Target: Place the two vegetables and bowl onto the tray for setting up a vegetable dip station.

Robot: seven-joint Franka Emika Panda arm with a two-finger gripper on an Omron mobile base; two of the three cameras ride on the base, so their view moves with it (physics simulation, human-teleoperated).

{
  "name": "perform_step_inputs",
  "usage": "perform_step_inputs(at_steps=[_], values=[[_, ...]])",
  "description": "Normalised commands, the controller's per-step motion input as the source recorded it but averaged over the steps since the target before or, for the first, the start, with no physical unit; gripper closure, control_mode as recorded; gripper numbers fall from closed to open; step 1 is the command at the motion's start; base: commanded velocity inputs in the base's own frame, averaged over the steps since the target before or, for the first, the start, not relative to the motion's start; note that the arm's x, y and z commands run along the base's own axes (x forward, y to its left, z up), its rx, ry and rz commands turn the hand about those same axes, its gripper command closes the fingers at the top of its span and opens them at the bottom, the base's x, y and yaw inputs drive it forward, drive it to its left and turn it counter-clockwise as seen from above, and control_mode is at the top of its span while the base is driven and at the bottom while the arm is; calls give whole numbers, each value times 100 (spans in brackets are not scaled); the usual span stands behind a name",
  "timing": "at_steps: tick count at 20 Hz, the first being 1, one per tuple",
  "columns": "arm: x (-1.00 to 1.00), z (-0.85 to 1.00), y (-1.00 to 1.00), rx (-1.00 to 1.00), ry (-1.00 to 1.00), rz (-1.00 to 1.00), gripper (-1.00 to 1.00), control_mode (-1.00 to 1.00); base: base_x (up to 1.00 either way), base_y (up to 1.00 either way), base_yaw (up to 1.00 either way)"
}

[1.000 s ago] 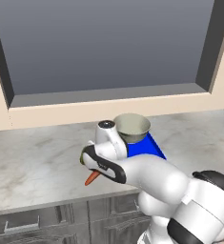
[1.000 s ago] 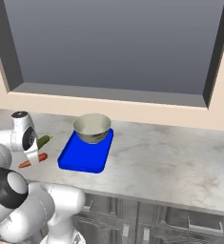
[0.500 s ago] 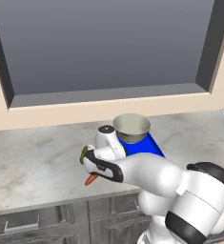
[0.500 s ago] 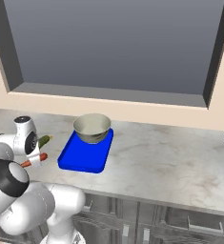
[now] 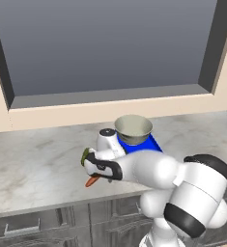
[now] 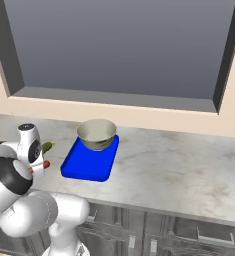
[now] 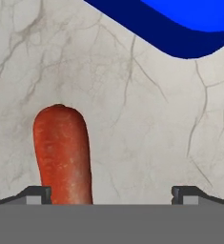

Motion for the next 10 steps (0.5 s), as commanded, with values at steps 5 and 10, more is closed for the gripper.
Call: perform_step_inputs(at_steps=[5,10], values=[[6,-4,0,0,0,0,-100,-100,0,0,0],[1,0,2,0,0,0,-100,-100,0,0,0]])
